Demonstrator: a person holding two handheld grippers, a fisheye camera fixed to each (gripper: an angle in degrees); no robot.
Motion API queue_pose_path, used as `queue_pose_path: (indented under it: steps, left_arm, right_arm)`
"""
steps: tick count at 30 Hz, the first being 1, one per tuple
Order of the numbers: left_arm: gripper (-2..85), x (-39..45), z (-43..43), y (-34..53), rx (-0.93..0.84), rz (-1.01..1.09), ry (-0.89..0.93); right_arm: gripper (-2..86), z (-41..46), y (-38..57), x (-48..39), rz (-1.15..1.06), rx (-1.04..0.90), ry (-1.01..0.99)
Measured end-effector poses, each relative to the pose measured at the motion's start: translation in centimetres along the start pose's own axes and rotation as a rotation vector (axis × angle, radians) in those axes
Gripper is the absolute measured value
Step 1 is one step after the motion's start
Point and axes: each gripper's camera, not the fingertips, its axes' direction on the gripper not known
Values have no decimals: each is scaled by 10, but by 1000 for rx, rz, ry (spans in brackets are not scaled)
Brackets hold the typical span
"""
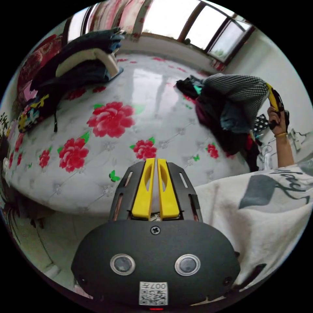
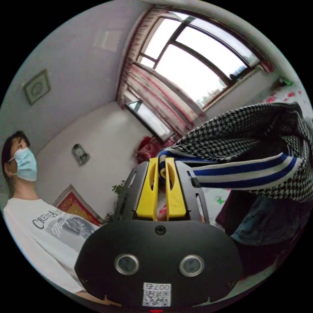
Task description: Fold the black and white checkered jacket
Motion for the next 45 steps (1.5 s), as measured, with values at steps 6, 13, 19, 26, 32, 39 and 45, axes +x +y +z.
queue_pose_path:
  steps: [6, 13, 19, 26, 32, 39, 45]
  left_arm:
    - [98, -23, -65, -22, 149, 55, 277]
    - [123, -118, -105, -2, 158, -146, 246]
    - [100, -232, -132, 82, 38, -558, 133]
    - [112, -247, -163, 133, 44, -664, 245]
    - [135, -208, -182, 112, -68, -419, 205]
    - [110, -194, -132, 50, -286, -362, 102]
    - [22, -200, -211, -29, -138, -216, 99]
  right_arm:
    - [23, 91, 26, -159, -286, -211, -185]
    - [42, 314, 156, -291, -406, -799, -401]
    - [63, 373, 255, -283, -544, -967, -19]
    - [92, 412, 288, -259, -543, -1039, 212]
    - [99, 476, 331, -318, -833, -1068, 230]
    - [54, 564, 410, -322, -1003, -1308, 453]
    - [21, 515, 265, -372, -809, -904, 460]
